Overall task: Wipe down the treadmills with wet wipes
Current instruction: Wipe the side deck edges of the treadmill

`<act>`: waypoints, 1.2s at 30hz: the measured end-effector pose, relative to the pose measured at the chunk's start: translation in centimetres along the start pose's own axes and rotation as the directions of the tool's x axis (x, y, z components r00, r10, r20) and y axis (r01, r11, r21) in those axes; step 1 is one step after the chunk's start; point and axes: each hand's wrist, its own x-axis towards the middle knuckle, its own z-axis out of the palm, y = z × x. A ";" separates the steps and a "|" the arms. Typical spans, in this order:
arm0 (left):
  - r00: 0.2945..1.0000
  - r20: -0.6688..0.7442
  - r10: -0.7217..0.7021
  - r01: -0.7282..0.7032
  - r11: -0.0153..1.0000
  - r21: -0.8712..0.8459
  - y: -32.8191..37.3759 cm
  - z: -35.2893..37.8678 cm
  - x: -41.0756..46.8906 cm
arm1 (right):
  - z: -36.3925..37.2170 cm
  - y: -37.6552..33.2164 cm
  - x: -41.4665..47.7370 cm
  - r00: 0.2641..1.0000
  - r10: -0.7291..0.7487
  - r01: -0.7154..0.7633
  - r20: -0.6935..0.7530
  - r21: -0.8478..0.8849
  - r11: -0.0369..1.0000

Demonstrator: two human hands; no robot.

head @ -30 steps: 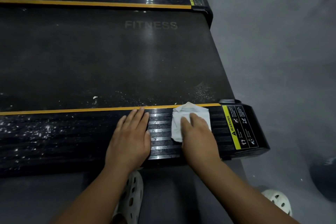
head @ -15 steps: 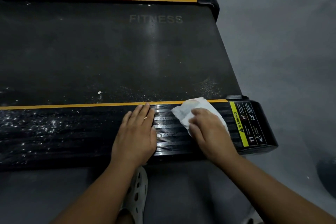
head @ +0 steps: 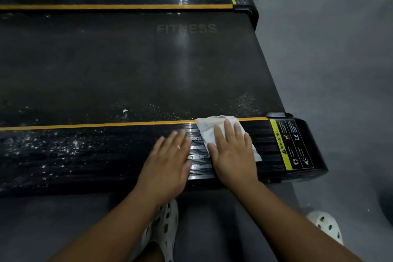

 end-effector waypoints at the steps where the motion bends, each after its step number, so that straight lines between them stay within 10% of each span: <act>1: 0.989 0.007 0.146 -0.146 0.988 0.040 0.4 0.3 -1.2 | -0.2 0.5 -0.2 0.999 -0.031 0.031 0.023 0.002 1.000; 6: 0.841 0.109 0.530 -0.540 0.834 0.117 2.2 0.1 -6.0 | -1.5 1.5 -1.0 0.982 -0.176 0.173 0.066 0.050 0.984; 10: 0.989 -0.016 0.146 -0.144 0.987 0.077 -0.4 -0.8 -4.1 | -2.4 1.8 -0.4 0.980 -0.183 0.181 0.073 0.029 0.983; 14: 0.988 0.076 -0.138 0.138 0.990 -0.002 -3.3 -1.1 -2.9 | -2.1 -0.3 1.8 0.994 0.014 -0.022 0.106 0.071 0.997; 20: 0.985 0.083 -0.151 0.151 0.989 0.006 -4.1 -0.2 -1.7 | -0.2 -1.2 -5.0 0.824 -0.561 0.548 0.081 0.136 0.825; 25: 0.986 0.078 -0.147 0.147 0.989 0.004 -4.0 -0.3 -1.7 | -0.7 1.2 1.3 0.987 -0.151 0.161 -0.055 0.298 0.941; 32: 0.986 0.086 -0.141 0.142 0.990 -0.004 -4.2 -0.3 -1.6 | 0.2 -0.7 -2.7 0.850 -0.515 0.520 0.107 -0.025 0.854; 36: 0.988 0.085 -0.131 0.132 0.991 -0.004 -4.2 -0.3 -1.6 | -0.7 2.3 0.8 0.978 -0.199 0.201 0.062 -0.022 0.979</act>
